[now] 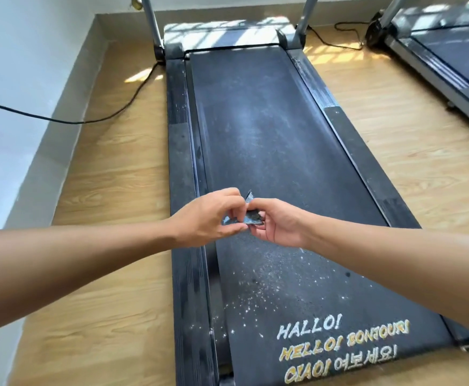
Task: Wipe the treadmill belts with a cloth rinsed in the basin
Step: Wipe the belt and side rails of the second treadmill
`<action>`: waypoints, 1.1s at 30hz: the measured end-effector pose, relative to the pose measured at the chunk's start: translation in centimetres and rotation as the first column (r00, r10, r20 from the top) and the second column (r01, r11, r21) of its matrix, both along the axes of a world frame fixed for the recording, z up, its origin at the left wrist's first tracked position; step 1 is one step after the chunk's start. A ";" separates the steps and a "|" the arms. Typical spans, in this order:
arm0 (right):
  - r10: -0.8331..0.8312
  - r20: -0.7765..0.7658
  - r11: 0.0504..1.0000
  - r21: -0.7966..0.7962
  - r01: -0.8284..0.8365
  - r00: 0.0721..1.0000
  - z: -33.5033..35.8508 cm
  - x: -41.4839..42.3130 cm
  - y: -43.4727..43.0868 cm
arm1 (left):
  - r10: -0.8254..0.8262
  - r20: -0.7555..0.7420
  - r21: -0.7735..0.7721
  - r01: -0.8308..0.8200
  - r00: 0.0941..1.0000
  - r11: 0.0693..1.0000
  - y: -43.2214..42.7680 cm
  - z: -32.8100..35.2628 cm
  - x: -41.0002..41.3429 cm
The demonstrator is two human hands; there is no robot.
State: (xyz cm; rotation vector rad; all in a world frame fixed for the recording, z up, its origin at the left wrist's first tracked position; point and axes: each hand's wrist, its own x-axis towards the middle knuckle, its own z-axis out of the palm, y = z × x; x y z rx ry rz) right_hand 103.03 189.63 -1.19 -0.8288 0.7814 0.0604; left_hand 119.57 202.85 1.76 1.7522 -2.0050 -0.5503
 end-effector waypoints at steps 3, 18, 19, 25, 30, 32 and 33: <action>-0.067 0.088 0.997 0.055 0.063 0.994 0.7 0.5 0.4 | 0.059 -0.133 -0.034 -0.064 0.989 0.997 -0.3 0.7 0.5; -0.029 0.131 0.999 -0.028 0.033 0.991 3.1 0.4 1.3 | 0.479 -0.628 0.301 -0.377 0.613 0.876 0.8 0.0 1.9; 0.000 0.131 0.999 -0.041 0.005 0.991 3.2 0.5 1.4 | 0.470 -0.624 0.303 -0.361 0.625 0.882 0.9 0.2 1.8; -0.081 0.106 0.993 -0.078 0.090 0.991 2.8 1.7 1.8 | 0.485 -0.606 0.299 -0.385 0.630 0.873 1.1 1.0 2.0; -0.194 0.014 0.981 0.001 0.194 0.981 2.4 1.9 2.6 | 0.602 -0.718 0.377 -0.532 0.350 0.759 0.4 1.8 2.1; -0.102 -0.041 0.994 0.039 0.104 0.994 2.3 1.7 3.0 | 0.567 -0.770 0.398 -0.474 0.293 0.786 0.2 2.1 2.0; -0.018 -0.050 0.998 0.063 0.022 0.999 2.3 1.6 3.1 | 0.547 -0.793 0.407 -0.435 0.269 0.803 0.0 2.3 1.9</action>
